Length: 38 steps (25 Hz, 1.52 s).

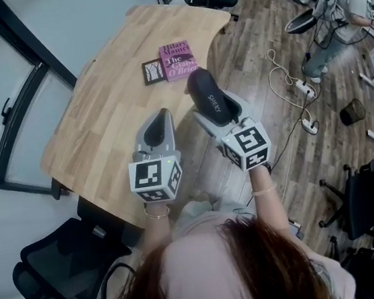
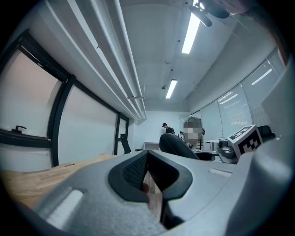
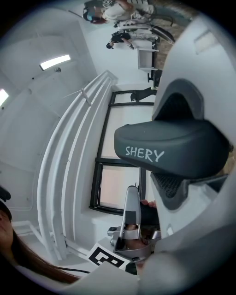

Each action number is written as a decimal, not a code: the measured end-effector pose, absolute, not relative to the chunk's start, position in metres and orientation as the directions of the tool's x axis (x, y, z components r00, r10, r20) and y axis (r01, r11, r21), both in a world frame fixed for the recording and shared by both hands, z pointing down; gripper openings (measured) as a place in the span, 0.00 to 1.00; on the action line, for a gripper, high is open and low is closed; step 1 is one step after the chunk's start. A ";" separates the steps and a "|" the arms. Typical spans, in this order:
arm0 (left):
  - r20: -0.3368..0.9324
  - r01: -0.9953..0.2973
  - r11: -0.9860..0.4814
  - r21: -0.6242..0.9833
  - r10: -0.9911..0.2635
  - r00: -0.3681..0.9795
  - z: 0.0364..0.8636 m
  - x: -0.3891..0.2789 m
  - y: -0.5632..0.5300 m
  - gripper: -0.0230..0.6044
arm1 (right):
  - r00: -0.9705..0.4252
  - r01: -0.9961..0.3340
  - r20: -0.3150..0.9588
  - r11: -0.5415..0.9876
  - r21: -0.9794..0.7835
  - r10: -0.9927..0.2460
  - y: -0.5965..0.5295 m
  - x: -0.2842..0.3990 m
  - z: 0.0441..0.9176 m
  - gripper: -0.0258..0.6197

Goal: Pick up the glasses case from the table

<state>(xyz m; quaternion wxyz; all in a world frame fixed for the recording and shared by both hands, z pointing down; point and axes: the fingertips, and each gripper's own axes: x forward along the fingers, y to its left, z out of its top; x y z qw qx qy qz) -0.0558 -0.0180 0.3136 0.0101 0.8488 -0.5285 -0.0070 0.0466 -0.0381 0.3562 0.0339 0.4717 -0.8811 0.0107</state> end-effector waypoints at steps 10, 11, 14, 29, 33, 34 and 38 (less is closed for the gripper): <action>0.006 -0.909 -0.415 0.026 -0.910 0.415 0.309 -0.038 -0.001 0.05 | -0.587 -0.808 0.066 0.589 0.013 -0.807 -0.020 0.061 0.350 0.58; 0.007 -0.911 -0.413 0.027 -0.911 0.413 0.308 -0.037 0.000 0.05 | -0.591 -0.805 0.065 0.593 0.014 -0.804 -0.018 0.062 0.349 0.58; 0.006 -0.914 -0.405 0.028 -0.914 0.405 0.306 -0.033 0.005 0.05 | -0.599 -0.799 0.061 0.601 0.018 -0.798 -0.014 0.065 0.345 0.58; 0.013 -0.924 -0.383 0.025 -0.924 0.383 0.307 -0.005 0.022 0.05 | -0.616 -0.787 0.041 0.617 0.013 -0.787 0.002 0.091 0.342 0.58; 0.013 -0.926 -0.378 0.024 -0.926 0.378 0.307 0.002 0.024 0.05 | -0.622 -0.782 0.040 0.623 0.012 -0.782 0.002 0.097 0.343 0.58; 0.013 -0.926 -0.377 0.023 -0.926 0.377 0.307 0.003 0.025 0.05 | -0.625 -0.780 0.040 0.626 0.011 -0.780 0.003 0.097 0.343 0.58; 0.014 -0.927 -0.375 0.022 -0.927 0.375 0.308 0.007 0.026 0.05 | -0.634 -0.773 0.039 0.635 0.008 -0.772 0.004 0.097 0.345 0.58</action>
